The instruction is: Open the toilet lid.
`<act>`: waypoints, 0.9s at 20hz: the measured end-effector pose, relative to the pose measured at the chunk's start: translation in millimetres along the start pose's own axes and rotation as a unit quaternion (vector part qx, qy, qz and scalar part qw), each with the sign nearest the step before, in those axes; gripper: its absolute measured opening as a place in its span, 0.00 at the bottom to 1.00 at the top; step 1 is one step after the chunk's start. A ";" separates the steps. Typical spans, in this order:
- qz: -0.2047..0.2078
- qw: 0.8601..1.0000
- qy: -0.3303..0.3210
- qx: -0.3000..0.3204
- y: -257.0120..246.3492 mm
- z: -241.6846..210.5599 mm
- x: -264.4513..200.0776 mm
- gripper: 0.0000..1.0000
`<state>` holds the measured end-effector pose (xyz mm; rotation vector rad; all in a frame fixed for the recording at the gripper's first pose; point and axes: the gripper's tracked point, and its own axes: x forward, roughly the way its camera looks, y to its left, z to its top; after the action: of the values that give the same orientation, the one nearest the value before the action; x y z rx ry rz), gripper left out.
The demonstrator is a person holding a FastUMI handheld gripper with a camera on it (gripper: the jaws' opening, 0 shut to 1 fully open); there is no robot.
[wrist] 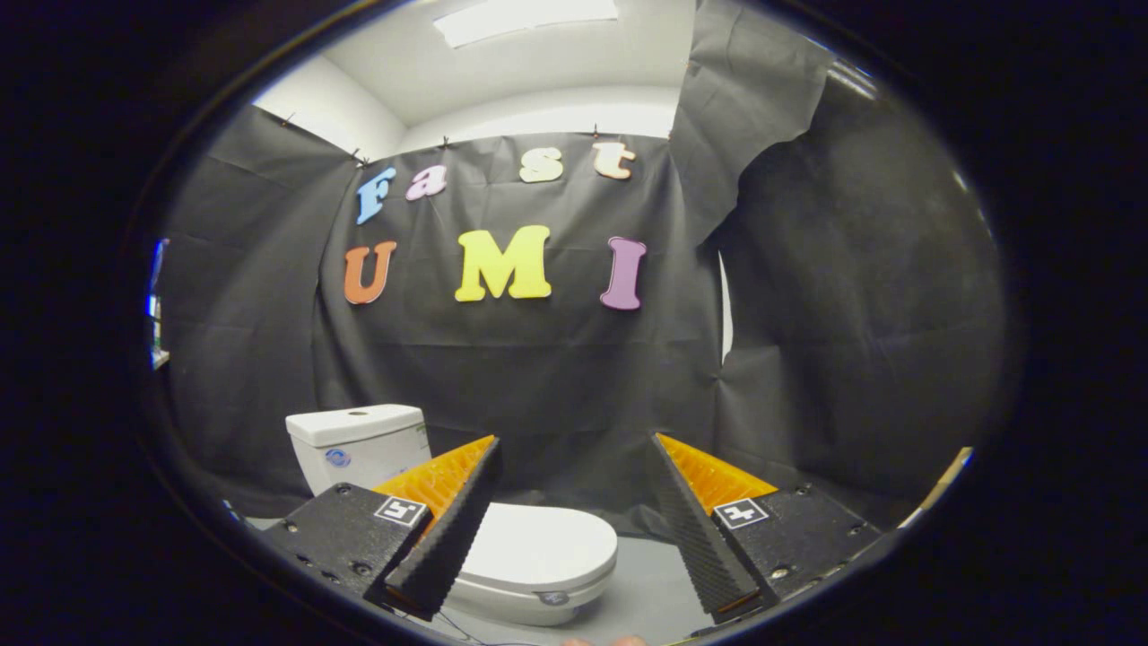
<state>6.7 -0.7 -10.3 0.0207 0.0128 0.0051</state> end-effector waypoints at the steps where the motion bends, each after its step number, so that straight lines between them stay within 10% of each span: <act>1: 0.001 1.000 -0.001 0.000 0.4 0.7 0.6 1.00; 18: -0.004 1.000 0.026 0.002 4.5 -33.5 10.4 1.00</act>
<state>16.7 4.5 -43.8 0.0250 0.0657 -0.0034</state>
